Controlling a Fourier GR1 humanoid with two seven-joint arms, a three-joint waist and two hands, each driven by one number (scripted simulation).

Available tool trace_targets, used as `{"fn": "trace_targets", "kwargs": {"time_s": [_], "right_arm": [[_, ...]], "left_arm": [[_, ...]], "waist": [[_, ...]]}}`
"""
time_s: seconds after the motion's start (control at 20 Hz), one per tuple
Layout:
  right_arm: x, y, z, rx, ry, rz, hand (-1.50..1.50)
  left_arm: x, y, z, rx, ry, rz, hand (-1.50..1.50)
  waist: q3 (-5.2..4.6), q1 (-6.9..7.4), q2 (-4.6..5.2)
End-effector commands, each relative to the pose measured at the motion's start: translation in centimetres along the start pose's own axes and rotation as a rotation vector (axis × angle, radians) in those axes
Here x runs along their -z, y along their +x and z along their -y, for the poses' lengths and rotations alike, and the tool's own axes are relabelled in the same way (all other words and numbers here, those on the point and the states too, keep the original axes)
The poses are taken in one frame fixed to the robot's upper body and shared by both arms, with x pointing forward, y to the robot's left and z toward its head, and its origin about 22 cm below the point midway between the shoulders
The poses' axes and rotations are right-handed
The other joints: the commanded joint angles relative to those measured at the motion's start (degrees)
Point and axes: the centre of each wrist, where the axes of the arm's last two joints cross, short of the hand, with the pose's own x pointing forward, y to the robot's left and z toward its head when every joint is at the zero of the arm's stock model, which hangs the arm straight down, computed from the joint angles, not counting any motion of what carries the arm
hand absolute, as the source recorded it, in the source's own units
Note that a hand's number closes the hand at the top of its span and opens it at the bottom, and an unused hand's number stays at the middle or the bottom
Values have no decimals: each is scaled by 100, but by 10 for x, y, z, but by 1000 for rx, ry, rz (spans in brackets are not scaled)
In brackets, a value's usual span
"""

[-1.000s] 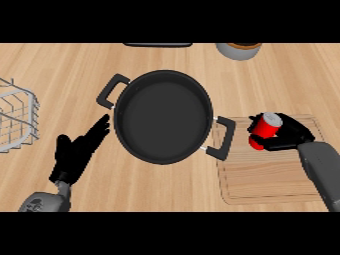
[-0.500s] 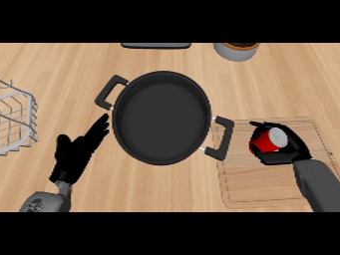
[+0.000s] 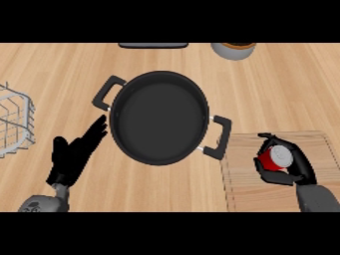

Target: Pick the can from the cutting board and place it in the pot

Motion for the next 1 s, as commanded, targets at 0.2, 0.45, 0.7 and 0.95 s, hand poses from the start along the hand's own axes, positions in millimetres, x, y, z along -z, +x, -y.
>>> {"fn": "trace_targets", "kwargs": {"time_s": [0.2,0.45,0.7,0.95], "right_arm": [[-3,50,-25,-187,-62,66,150],[-7,100,-6,-324,-82,139,150],[1,155,-29,-449,-101,166,150],[42,209,-75,-498,-107,147,150]], "left_arm": [[6,-3,-4,3,9,-12,0],[0,3,-2,4,3,-6,0],[1,1,-1,17,16,-9,0],[4,8,9,6,-4,18,0]], "waist": [[30,-66,42],[33,-49,38],[31,-42,42],[32,59,54]]}}
